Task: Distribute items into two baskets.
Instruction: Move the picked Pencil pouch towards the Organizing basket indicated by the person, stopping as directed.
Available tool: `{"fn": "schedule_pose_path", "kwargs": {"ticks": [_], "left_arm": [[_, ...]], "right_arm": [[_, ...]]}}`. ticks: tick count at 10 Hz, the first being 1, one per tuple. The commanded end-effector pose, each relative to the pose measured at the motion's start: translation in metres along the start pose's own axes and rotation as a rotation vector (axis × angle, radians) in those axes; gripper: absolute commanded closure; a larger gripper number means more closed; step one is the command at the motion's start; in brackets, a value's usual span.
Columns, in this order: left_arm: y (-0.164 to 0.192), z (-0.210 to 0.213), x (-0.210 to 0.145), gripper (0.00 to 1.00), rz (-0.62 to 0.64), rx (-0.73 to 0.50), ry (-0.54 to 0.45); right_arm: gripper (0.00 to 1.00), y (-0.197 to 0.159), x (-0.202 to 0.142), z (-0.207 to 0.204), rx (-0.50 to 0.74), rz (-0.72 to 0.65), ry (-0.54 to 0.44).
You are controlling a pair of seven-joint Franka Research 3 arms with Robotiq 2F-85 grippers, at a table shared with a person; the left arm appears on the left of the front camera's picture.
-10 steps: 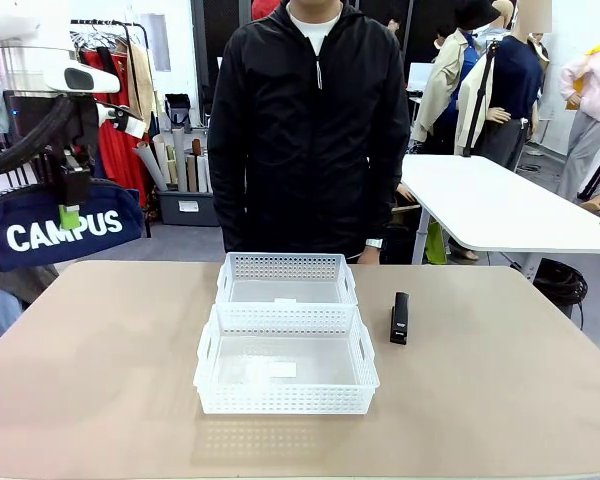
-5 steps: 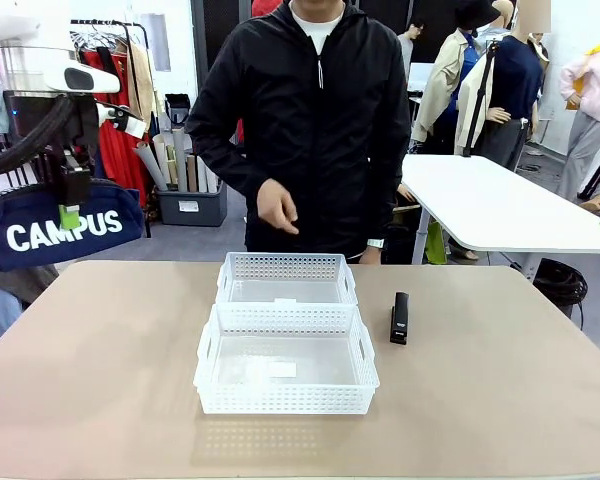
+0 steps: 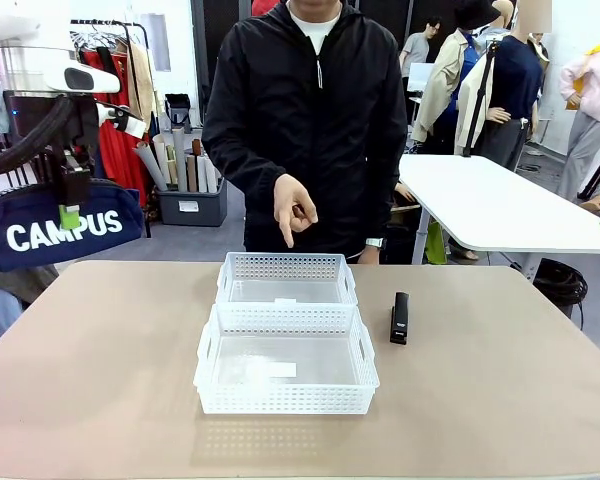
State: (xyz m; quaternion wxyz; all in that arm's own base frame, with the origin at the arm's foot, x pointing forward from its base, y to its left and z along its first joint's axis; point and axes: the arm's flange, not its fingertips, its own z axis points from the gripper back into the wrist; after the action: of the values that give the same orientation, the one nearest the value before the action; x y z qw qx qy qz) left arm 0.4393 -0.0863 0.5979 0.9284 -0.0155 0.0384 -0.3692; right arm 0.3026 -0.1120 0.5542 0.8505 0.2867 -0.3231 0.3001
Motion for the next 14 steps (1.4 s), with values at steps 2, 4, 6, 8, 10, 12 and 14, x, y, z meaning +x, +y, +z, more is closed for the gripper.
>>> {"fn": "schedule_pose_path", "kwargs": {"ticks": [2, 4, 6, 8, 10, 12, 14], "left_arm": [[0.0001, 0.0018, -0.0018, 1.0, 0.005, 0.002, -0.004], [0.0001, 0.0018, -0.0018, 1.0, 0.005, 0.002, -0.004], [0.0001, 0.0018, -0.0018, 1.0, 0.005, 0.002, -0.004], [0.0001, 0.0018, -0.0018, 1.0, 0.005, 0.002, -0.004], [0.0001, 0.0018, -0.0018, 1.0, 0.005, 0.002, -0.004], [0.0001, 0.0018, -0.0018, 1.0, 0.005, 0.002, -0.004], [0.0001, 0.0018, -0.0018, 1.0, 0.005, 0.002, -0.004]], "right_arm": [[0.0, 0.0004, 0.0013, 0.0007, 0.008, 0.012, -0.008], [0.0, 0.0004, 0.0013, 0.0007, 0.008, 0.012, -0.008], [0.0, 0.0004, 0.0013, 0.0007, 0.008, 0.012, -0.008], [0.0, 0.0004, 0.0013, 0.0007, 0.008, 0.012, -0.008], [0.0, 0.0004, 0.0013, 0.0007, 0.008, 0.012, -0.008], [0.0, 0.0004, 0.0013, 0.0007, 0.008, 0.012, -0.008], [0.0, 0.0004, 0.0013, 0.0007, 0.008, 0.012, -0.008]]}}
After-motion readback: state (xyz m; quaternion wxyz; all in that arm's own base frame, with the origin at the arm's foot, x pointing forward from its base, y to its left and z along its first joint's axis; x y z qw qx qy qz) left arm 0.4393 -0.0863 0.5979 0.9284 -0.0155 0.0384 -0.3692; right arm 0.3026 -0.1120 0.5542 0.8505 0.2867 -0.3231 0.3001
